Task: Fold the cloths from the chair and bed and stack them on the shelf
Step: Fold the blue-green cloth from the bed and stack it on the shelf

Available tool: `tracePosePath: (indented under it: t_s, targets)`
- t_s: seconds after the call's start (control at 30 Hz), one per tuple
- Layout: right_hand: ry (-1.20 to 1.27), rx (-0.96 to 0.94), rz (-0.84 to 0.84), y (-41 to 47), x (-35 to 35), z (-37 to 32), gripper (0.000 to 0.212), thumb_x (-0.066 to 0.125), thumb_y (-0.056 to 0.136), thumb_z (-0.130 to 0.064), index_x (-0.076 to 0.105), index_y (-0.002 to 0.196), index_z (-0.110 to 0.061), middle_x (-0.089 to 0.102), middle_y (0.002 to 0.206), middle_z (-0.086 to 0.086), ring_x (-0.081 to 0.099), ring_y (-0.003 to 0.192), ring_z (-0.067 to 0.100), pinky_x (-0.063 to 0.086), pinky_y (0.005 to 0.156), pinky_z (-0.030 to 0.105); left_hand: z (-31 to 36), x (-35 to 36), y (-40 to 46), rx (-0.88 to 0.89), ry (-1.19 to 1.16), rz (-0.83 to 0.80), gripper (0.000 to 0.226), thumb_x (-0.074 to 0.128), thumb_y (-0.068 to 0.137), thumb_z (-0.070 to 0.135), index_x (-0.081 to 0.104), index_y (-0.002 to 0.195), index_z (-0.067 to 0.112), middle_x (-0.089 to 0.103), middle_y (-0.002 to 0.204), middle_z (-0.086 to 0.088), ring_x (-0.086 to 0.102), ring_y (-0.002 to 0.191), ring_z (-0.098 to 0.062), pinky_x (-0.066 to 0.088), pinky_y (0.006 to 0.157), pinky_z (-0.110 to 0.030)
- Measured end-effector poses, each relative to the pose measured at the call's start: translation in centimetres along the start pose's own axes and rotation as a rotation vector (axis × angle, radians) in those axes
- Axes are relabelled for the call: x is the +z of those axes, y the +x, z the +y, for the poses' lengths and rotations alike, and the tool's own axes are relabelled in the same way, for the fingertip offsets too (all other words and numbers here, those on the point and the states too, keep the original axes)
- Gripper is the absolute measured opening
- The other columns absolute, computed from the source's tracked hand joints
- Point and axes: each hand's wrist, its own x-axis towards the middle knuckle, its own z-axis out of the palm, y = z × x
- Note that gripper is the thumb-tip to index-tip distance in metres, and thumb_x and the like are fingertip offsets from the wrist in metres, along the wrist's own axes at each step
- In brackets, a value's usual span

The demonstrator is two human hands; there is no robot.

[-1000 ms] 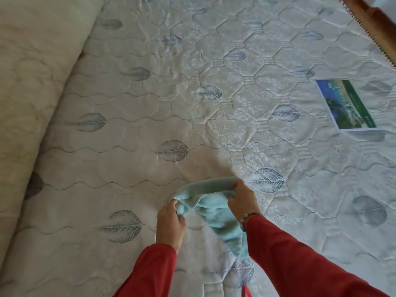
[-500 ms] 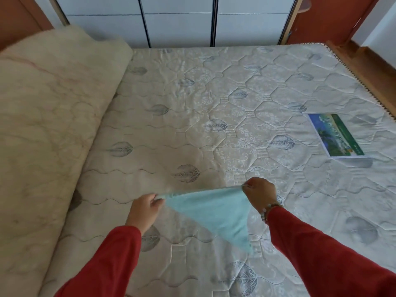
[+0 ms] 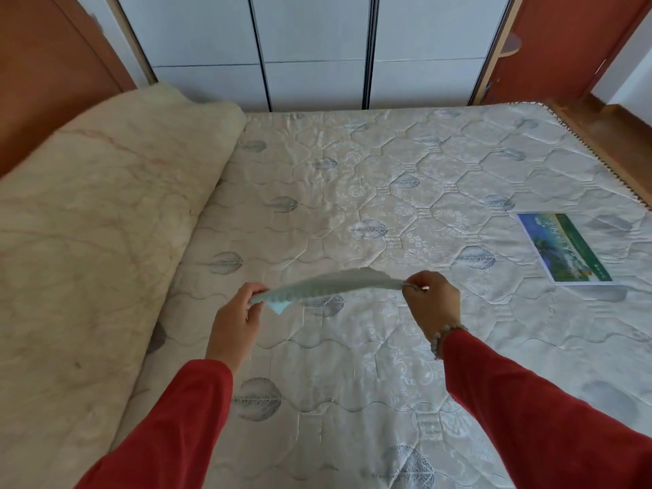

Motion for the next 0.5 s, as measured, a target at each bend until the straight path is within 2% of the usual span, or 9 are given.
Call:
tracePosePath:
  t_s: [0.13, 0.2, 0.27, 0.37, 0.5]
  targets:
    - [-0.217, 0.057, -0.231, -4.3, 2.0, 6.9, 0.012, 0.064, 0.079, -0.004, 0.075, 0.085, -0.004, 0.068, 0.083, 0.007, 0.063, 0.081, 0.025, 0.037, 0.070, 0.023, -4.1, 2.9, -6.5, -0.110, 0.043, -0.151, 0.023, 0.061, 0.091, -0.002, 0.066, 0.106, 0.015, 0.059, 0.071, 0.018, 0.057, 0.058, 0.004, 0.039, 0.057, -0.005]
    - [-0.384, 0.080, -0.400, -6.7, 2.8, 10.2, 0.015, 0.064, 0.080, -0.008, 0.076, 0.089, -0.006, 0.073, 0.091, 0.011, 0.066, 0.091, 0.029, 0.040, 0.072, 0.025, -6.1, 4.7, -9.9, -0.155, 0.079, -0.253, 0.027, 0.061, 0.089, -0.004, 0.068, 0.104, 0.017, 0.065, 0.078, 0.015, 0.060, 0.064, 0.003, 0.043, 0.066, -0.007]
    - [-0.524, 0.109, -0.546, -9.0, 3.4, 12.8, 0.021, 0.060, 0.085, -0.012, 0.076, 0.097, -0.006, 0.074, 0.101, 0.011, 0.066, 0.100, 0.028, 0.044, 0.082, 0.027, -7.8, 6.4, -13.4, -0.189, 0.103, -0.369, 0.035, 0.059, 0.086, -0.010, 0.070, 0.105, 0.017, 0.067, 0.092, 0.014, 0.064, 0.079, -0.006, 0.040, 0.080, -0.003]
    - [-0.654, 0.172, -0.692, -11.4, 3.6, 15.6, 0.027, 0.051, 0.090, -0.015, 0.074, 0.104, -0.007, 0.072, 0.111, 0.010, 0.064, 0.106, 0.025, 0.044, 0.087, 0.024, -9.5, 7.9, -17.4, -0.254, 0.094, -0.547, 0.044, 0.053, 0.082, -0.017, 0.071, 0.104, 0.017, 0.066, 0.100, 0.017, 0.066, 0.097, -0.004, 0.034, 0.081, 0.004]
    - [-0.665, 0.218, -0.749, -11.9, 3.8, 16.6, 0.029, 0.050, 0.092, -0.017, 0.074, 0.107, -0.008, 0.072, 0.112, 0.010, 0.065, 0.105, 0.023, 0.048, 0.087, 0.025, -10.5, 8.5, -19.6, -0.328, 0.066, -0.695, 0.042, 0.054, 0.086, -0.012, 0.072, 0.102, 0.022, 0.069, 0.099, 0.015, 0.064, 0.092, 0.005, 0.037, 0.079, 0.002]
